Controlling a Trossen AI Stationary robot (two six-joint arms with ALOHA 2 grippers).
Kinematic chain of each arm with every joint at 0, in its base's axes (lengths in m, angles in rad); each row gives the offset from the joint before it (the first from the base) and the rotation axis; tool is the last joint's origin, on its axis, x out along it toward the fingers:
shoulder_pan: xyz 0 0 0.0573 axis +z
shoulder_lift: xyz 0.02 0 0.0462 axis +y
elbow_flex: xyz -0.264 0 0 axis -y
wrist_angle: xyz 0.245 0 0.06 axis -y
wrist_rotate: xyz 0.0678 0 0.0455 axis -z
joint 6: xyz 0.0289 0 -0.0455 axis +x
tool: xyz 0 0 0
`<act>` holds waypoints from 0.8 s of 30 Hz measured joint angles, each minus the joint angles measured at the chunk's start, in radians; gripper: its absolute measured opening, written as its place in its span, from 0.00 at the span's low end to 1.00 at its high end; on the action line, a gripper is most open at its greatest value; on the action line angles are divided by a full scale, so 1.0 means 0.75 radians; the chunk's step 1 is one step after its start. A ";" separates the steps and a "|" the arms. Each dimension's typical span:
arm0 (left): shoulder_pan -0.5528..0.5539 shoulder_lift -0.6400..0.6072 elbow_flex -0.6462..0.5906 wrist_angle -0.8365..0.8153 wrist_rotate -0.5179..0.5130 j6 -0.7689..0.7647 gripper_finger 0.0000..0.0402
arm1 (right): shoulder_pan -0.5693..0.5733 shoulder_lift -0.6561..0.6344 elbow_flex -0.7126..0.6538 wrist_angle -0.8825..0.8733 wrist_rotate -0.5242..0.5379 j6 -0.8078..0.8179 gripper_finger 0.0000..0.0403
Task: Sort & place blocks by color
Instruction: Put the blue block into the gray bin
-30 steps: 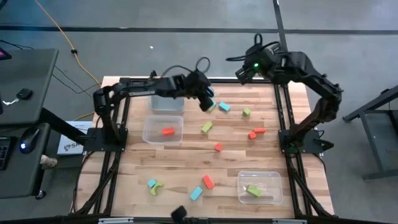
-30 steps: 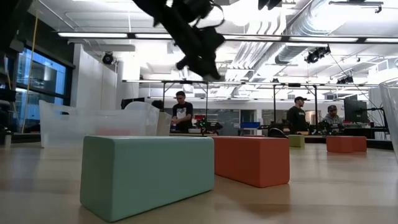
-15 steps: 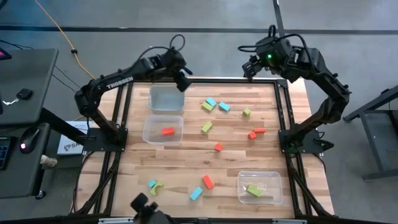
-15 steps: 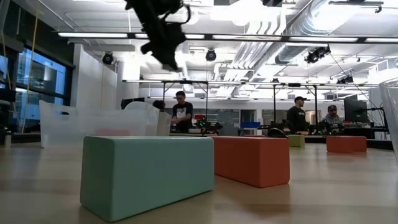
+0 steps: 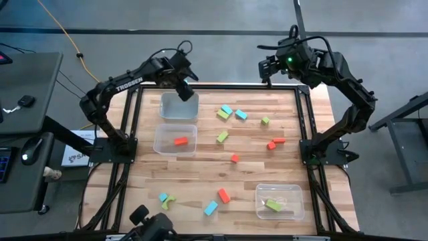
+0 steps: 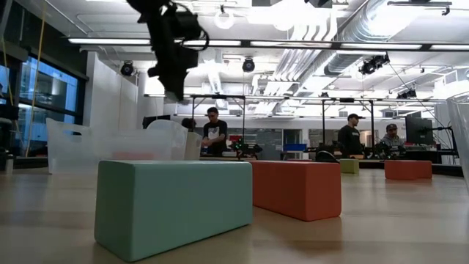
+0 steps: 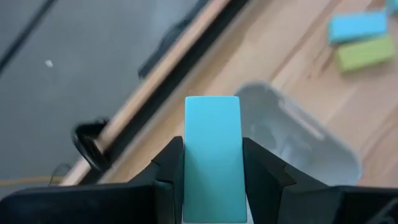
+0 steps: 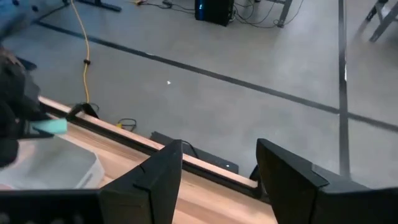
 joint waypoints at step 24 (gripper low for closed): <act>0.017 0.058 -0.413 0.261 0.203 -0.009 0.24 | -0.009 0.040 0.001 -0.002 -0.003 0.106 0.49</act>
